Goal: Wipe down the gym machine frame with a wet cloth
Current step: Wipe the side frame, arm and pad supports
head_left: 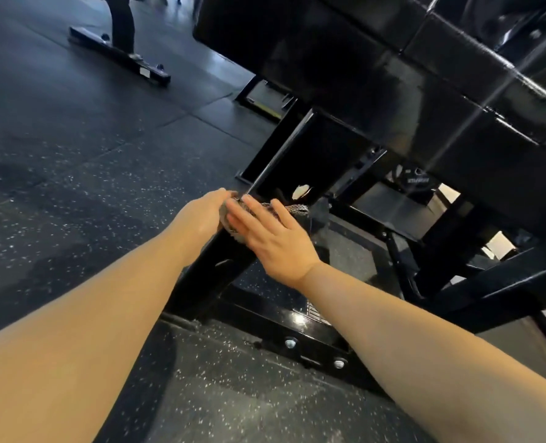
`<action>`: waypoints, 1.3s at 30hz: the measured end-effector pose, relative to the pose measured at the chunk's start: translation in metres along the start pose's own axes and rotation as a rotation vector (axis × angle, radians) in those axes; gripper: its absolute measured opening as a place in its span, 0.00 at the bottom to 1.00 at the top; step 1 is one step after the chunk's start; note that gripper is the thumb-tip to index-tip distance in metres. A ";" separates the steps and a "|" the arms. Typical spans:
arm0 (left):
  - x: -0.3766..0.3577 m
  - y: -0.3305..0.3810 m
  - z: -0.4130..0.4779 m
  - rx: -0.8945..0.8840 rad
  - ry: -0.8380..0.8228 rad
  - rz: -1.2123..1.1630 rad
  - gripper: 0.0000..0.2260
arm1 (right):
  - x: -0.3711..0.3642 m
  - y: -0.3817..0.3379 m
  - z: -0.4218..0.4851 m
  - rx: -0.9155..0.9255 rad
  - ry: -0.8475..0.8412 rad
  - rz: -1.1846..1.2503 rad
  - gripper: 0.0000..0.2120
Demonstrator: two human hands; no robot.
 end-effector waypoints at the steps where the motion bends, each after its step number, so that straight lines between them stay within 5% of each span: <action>1: 0.000 0.000 0.001 0.015 0.014 -0.007 0.16 | 0.006 0.008 -0.001 0.023 0.004 -0.020 0.30; 6: -0.008 0.013 0.008 0.082 -0.042 -0.042 0.13 | 0.051 0.079 -0.011 -0.491 0.377 -0.016 0.28; 11: -0.015 0.006 0.018 0.068 0.009 0.007 0.17 | 0.036 0.064 -0.002 -0.587 0.401 0.092 0.22; 18: -0.013 0.000 0.013 0.016 0.031 -0.025 0.16 | -0.003 0.000 -0.023 -0.266 0.031 0.072 0.39; 23: -0.012 0.006 0.016 0.076 0.023 0.015 0.16 | 0.045 0.058 -0.003 -0.413 0.214 -0.024 0.28; 28: -0.016 0.011 0.027 0.107 0.006 -0.015 0.19 | 0.043 0.063 0.010 -0.573 0.385 -0.019 0.31; 35: 0.003 -0.009 0.017 0.102 0.124 -0.167 0.16 | -0.003 -0.023 0.021 -0.091 -0.095 0.004 0.32; 39: 0.006 -0.001 0.021 0.175 0.080 -0.216 0.15 | 0.023 0.012 0.017 -0.073 -0.015 -0.037 0.31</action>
Point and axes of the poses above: each hand's wrist, its own z-axis towards the middle knuckle, its own x-axis out of the back of the hand, y = z × x, the point moved 2 cm from there along z, towards the middle knuckle, and after that the axes turned 10 degrees about z, right-handed, at the moved point
